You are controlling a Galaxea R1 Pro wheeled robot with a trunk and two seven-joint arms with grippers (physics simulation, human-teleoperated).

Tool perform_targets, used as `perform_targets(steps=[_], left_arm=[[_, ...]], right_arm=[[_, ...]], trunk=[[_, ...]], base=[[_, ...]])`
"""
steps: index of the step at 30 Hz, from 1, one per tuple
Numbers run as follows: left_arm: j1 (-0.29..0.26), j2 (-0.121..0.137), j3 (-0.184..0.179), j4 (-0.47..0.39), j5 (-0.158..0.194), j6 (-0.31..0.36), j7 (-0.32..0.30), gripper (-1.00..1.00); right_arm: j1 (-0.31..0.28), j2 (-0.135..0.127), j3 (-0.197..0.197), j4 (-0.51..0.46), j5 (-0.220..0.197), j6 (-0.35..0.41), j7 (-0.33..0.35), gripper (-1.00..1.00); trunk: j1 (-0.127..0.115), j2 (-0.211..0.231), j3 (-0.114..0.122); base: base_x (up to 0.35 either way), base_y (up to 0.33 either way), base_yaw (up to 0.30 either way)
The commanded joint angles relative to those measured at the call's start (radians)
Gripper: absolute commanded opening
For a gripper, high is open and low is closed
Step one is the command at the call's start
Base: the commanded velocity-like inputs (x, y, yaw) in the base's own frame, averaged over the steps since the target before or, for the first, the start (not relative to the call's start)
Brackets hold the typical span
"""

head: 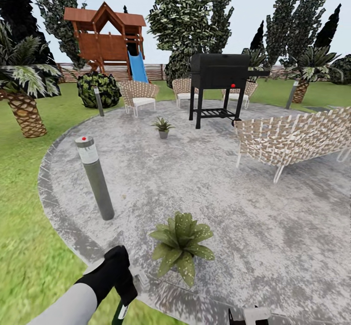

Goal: Pick up the pesticide atomizer in the garden and spray insectifuge to fully cover both potted plants in the garden.

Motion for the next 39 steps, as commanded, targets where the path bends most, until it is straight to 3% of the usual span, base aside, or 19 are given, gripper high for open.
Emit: perform_targets(steps=[1,4,8,13,14,21,32,39], left_arm=[[0.000,-0.001,-0.001,-0.001,0.001,0.005,-0.002,-1.00],[0.011,0.005,0.014,-0.003,0.034,0.000,0.012,-1.00],[0.013,-0.002,0.022,-0.011,0.041,-0.001,0.014,-1.00],[0.014,-0.001,0.133,-0.013,0.046,-0.003,0.043,-1.00],[0.014,0.000,0.139,-0.013,0.047,-0.003,0.045,-1.00],[0.015,-0.001,0.147,-0.011,0.047,-0.003,0.049,-1.00],[0.015,-0.006,0.146,-0.009,0.049,-0.003,0.049,-1.00],[0.017,-0.006,0.143,-0.002,0.047,-0.004,0.049,-1.00]], right_arm=[[-0.001,0.000,-0.002,0.001,0.011,-0.001,-0.009,1.00],[-0.001,0.000,-0.001,0.001,0.011,-0.001,-0.010,1.00],[-0.001,0.000,-0.001,0.002,0.011,-0.001,-0.010,1.00],[-0.001,0.000,-0.001,0.002,0.011,-0.001,-0.010,1.00],[-0.001,0.000,-0.001,0.002,0.011,-0.001,-0.010,1.00],[-0.001,0.000,-0.001,0.002,0.011,-0.001,-0.010,1.00],[-0.001,0.000,-0.001,0.002,0.011,-0.001,-0.010,1.00],[-0.001,0.000,-0.001,0.002,0.011,-0.001,-0.010,1.00]], trunk=[[0.000,0.000,-0.001],[0.000,0.000,-0.001],[0.000,0.000,-0.001],[0.000,0.000,-0.001],[0.000,0.000,-0.001],[0.000,0.000,-0.001],[0.000,0.000,-0.001],[0.000,0.000,-0.001]], base=[[0.000,0.000,-0.010],[0.000,0.000,-0.009],[0.000,0.000,-0.211],[0.000,0.152,-0.214],[0.000,0.291,-0.044],[0.000,0.310,-0.057],[0.059,0.314,-0.284],[0.009,0.024,-0.294]])
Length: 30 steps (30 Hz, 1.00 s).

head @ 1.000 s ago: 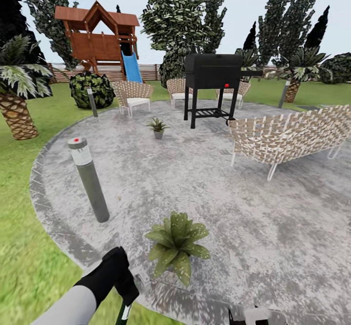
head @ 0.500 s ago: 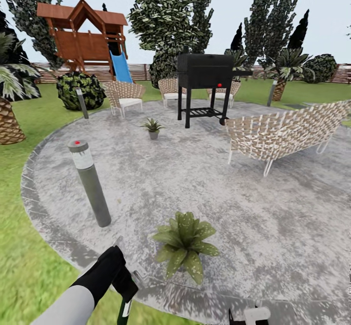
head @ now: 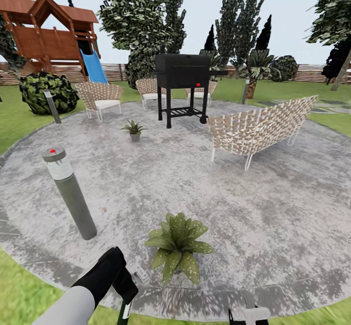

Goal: Pick up the pesticide atomizer in the garden and spray insectifuge to fully cover both potted plants in the garden.

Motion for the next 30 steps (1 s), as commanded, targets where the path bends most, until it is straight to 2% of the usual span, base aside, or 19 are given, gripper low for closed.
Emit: perform_targets(steps=[1,10,14,25,30], left_arm=[[0.000,0.000,-0.001,-0.003,-0.007,0.005,-0.008,-1.00],[0.000,0.000,-0.001,-0.010,-0.006,0.005,-0.008,-1.00],[0.000,0.000,-0.001,-0.011,-0.006,0.006,-0.008,-1.00],[0.000,0.000,-0.001,-0.010,-0.005,0.007,-0.008,-1.00],[0.000,0.000,-0.001,-0.010,-0.005,0.007,-0.008,-1.00]], right_arm=[[-0.001,0.000,-0.001,0.001,0.011,-0.001,-0.009,1.00],[-0.001,0.000,-0.001,0.001,0.011,-0.001,-0.010,1.00],[-0.001,0.000,-0.001,0.001,0.011,-0.001,-0.009,1.00],[-0.001,0.000,-0.003,0.001,0.011,-0.001,-0.009,1.00],[-0.001,0.000,-0.003,0.001,0.011,-0.001,-0.009,1.00]], trunk=[[0.000,0.000,-0.001],[0.000,0.000,-0.001],[0.000,0.000,-0.001],[0.000,0.000,-0.001],[0.000,0.000,0.002]], base=[[0.000,0.001,-0.294],[0.000,0.025,-0.294],[0.000,0.268,-0.217],[0.000,0.303,-0.016],[0.000,0.304,-0.221]])
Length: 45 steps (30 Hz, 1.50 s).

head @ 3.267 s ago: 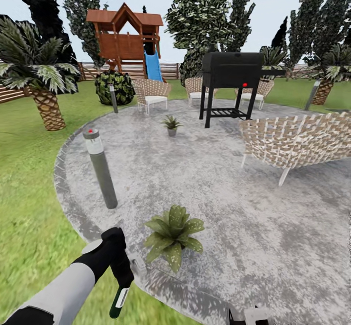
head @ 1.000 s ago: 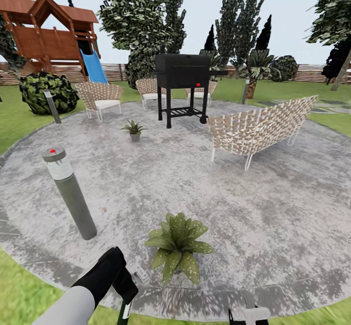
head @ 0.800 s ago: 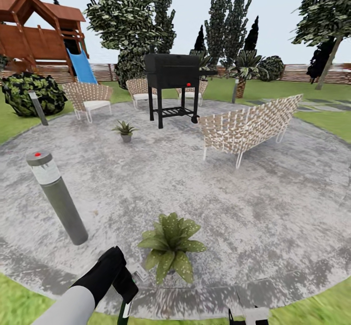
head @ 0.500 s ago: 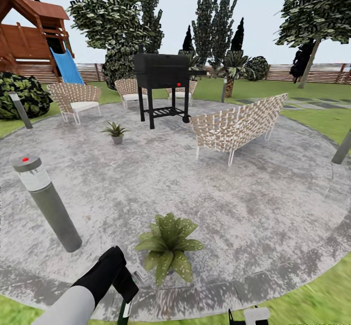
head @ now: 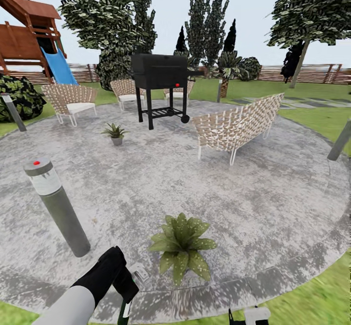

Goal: Pick up the pesticide atomizer in the garden and spray insectifuge to fully cover both potted plants in the garden.

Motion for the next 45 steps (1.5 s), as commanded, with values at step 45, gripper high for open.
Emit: perform_targets(steps=[45], left_arm=[[0.031,0.012,0.001,-0.005,-0.016,0.001,-0.004,-1.00]], right_arm=[[-0.001,0.000,0.000,0.002,0.011,-0.001,-0.009,1.00]], trunk=[[0.000,0.000,0.004]], base=[[0.017,0.143,-0.207]])
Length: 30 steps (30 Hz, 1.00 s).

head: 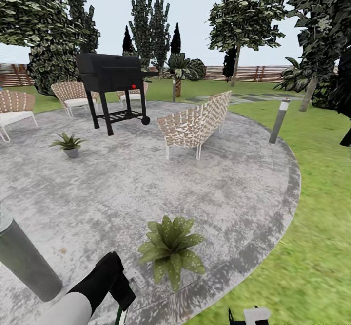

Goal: Pick up the pesticide atomizer in the garden and spray insectifuge to fully cover both potted plants in the garden.

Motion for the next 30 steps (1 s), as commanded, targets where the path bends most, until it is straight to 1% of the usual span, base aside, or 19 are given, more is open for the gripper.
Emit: perform_targets(steps=[1,7,9,12,16,19,21,22,23,24,25,26,28,29,30], left_arm=[[0.000,0.000,-0.001,-0.002,-0.007,0.005,-0.007,-1.00],[0.000,0.000,-0.003,-0.002,-0.009,0.006,-0.007,-1.00],[-0.001,0.002,-0.001,-0.002,-0.006,0.004,-0.008,-1.00],[-0.010,0.000,-0.005,-0.003,-0.006,0.002,-0.011,-1.00],[-0.020,0.002,-0.009,-0.005,-0.011,0.003,-0.015,-1.00],[-0.048,0.004,-0.011,-0.018,-0.011,0.004,-0.022,-1.00],[-0.073,0.012,-0.010,-0.019,-0.014,0.005,-0.032,-1.00],[-0.096,0.025,-0.011,-0.020,-0.015,0.004,-0.064,-1.00],[-0.131,0.044,-0.011,-0.020,-0.034,0.004,-0.135,-1.00],[-0.149,0.052,-0.012,-0.020,-0.083,0.004,-0.184,-1.00],[-0.152,0.053,-0.012,-0.020,-0.118,0.004,-0.206,-1.00],[-0.152,0.054,-0.012,-0.020,-0.152,0.003,-0.222,-1.00],[-0.150,0.052,-0.012,-0.020,-0.193,0.002,-0.235,-1.00],[-0.150,0.050,-0.012,-0.020,-0.208,0.002,-0.240,-1.00],[-0.152,0.047,-0.012,-0.019,-0.212,0.003,-0.242,-1.00]], right_arm=[[-0.001,0.000,-0.001,0.001,0.011,-0.001,-0.009,1.00],[-0.001,0.000,-0.001,0.001,0.011,-0.001,-0.010,1.00],[-0.001,0.000,-0.002,0.001,0.011,-0.001,-0.010,1.00],[-0.001,0.000,-0.002,0.001,0.011,-0.001,-0.010,1.00],[-0.001,0.000,-0.002,0.001,0.011,-0.001,-0.009,1.00],[-0.001,0.000,-0.003,-0.001,0.010,-0.001,-0.010,1.00],[-0.001,0.000,-0.002,-0.001,0.011,-0.001,-0.009,1.00],[-0.001,0.000,-0.002,0.000,0.011,-0.001,-0.009,1.00],[-0.001,0.000,-0.002,0.001,0.011,-0.001,-0.008,1.00],[-0.001,0.000,-0.002,0.001,0.011,0.000,-0.008,1.00],[-0.001,-0.001,-0.002,0.000,0.011,0.000,-0.009,1.00],[-0.001,-0.004,-0.002,0.000,0.011,0.000,-0.009,1.00],[-0.001,-0.008,-0.002,0.000,0.011,0.000,-0.009,1.00],[-0.001,-0.009,-0.002,0.000,0.010,0.000,-0.009,1.00],[-0.001,-0.010,-0.002,-0.001,0.010,0.000,-0.009,1.00]], trunk=[[0.000,0.000,-0.001],[0.000,0.000,-0.001],[0.000,0.000,-0.001],[0.000,0.000,-0.001],[0.000,0.000,0.001],[0.000,0.000,0.001],[0.000,0.000,0.001],[0.000,0.000,0.001],[0.000,0.000,0.001],[0.000,0.000,0.001],[0.000,0.000,0.001],[0.000,0.000,0.001],[0.000,0.000,0.001],[0.000,0.000,0.001],[0.000,0.000,0.001]], base=[[-0.074,0.249,-0.014],[-0.146,0.275,-0.002],[-0.219,0.224,0.000],[-0.090,0.089,-0.011],[-0.011,0.011,-0.138],[-0.001,0.001,-0.028],[0.000,0.000,-0.004],[0.000,0.000,-0.001],[0.000,0.000,0.000],[0.000,0.000,0.000],[0.000,0.000,0.000],[0.000,0.000,0.000],[0.000,0.000,0.000],[0.071,0.059,0.000],[0.195,0.134,0.000]])
